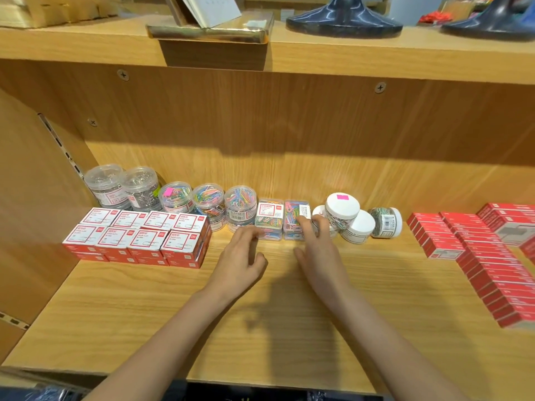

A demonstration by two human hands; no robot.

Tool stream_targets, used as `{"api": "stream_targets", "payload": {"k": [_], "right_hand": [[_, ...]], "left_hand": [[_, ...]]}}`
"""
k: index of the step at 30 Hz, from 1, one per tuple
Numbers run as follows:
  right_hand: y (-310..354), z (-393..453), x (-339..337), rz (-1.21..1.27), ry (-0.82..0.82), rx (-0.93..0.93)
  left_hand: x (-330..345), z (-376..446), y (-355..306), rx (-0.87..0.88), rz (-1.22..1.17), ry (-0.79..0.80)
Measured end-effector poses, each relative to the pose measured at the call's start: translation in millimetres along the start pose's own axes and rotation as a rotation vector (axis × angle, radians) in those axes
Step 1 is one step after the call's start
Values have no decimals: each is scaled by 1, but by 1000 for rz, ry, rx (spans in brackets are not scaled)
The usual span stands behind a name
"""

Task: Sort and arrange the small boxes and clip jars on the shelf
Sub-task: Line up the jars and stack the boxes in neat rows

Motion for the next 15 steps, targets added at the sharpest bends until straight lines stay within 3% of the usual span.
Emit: {"api": "stream_targets", "payload": {"k": [6, 15], "right_hand": [[3, 6, -1, 87, -34, 84], [0, 10, -6, 102, -16, 70]], "left_hand": [[1, -1, 0, 10, 26, -1], [1, -1, -4, 4, 27, 3]]}}
Point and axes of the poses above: each hand's wrist, its own z-axis towards the middle knuckle, its own x-axis out of the palm, y = z × x, the point moved 1 cm from there along z, towards the middle knuckle, and after that the axes turned 7 degrees about -y, right-handed, at the moved point
